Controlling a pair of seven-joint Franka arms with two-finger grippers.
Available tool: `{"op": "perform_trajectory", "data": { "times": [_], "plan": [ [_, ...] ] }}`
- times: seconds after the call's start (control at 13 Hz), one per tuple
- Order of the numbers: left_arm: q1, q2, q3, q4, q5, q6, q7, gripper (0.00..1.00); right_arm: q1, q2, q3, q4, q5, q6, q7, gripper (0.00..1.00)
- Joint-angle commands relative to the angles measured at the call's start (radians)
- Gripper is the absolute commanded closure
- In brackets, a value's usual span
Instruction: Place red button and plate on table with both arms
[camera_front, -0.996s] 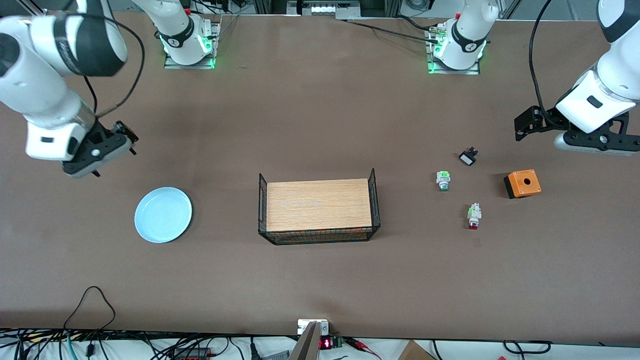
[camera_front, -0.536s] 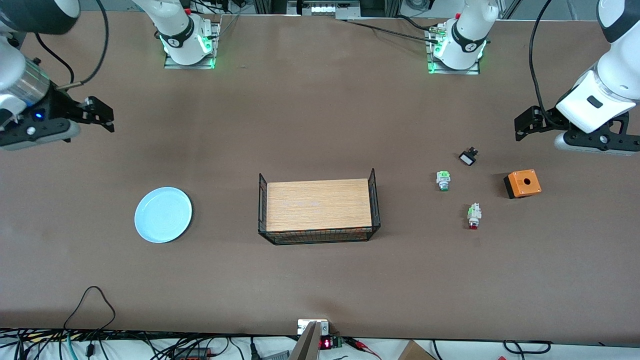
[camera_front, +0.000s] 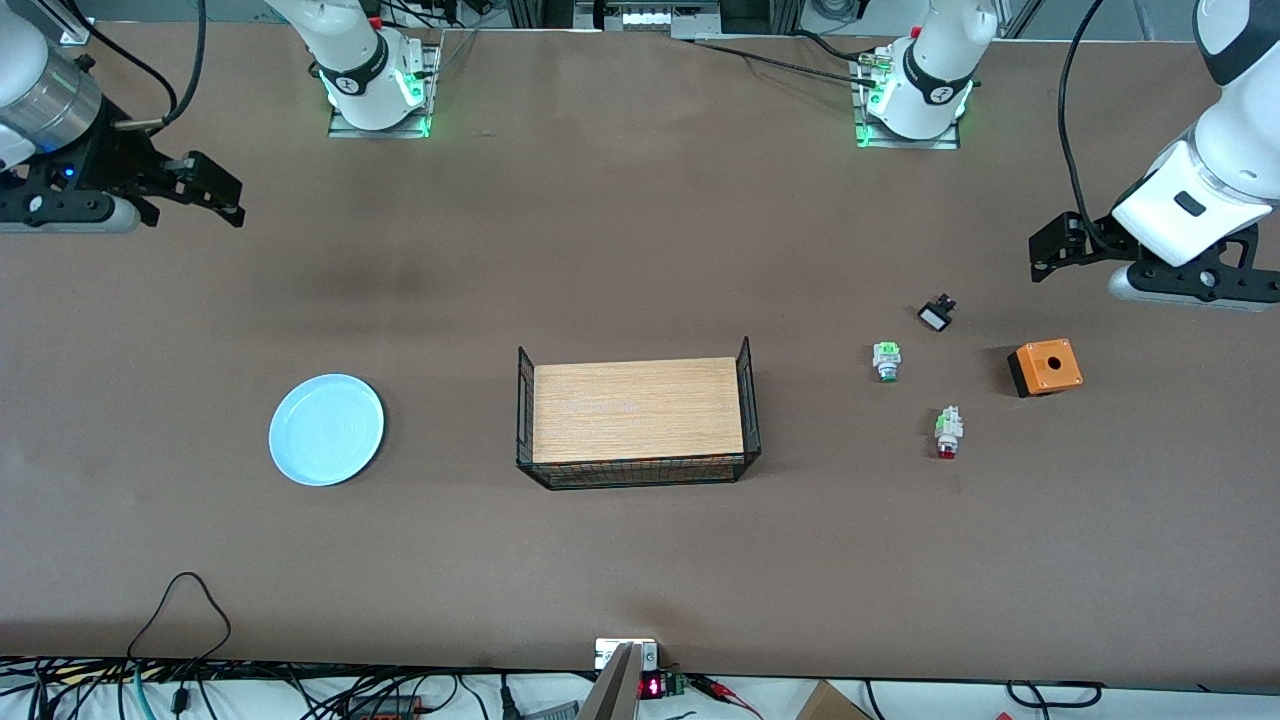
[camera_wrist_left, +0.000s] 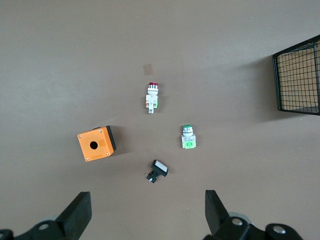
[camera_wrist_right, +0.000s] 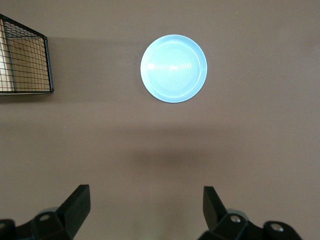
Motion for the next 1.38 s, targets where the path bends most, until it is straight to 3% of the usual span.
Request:
{"op": "perform_trajectory", "data": {
  "times": [0.0, 1.3],
  "plan": [
    [-0.002, 0.008, 0.004, 0.020, -0.018, -0.018, -0.003, 0.00, 0.004, -0.023, -0.013, 0.000, 0.013, -0.017, 0.022, 0.00],
    [0.001, 0.008, 0.004, 0.020, -0.018, -0.032, -0.003, 0.00, -0.003, -0.034, -0.046, 0.011, 0.004, -0.040, -0.073, 0.00]
  ]
}}
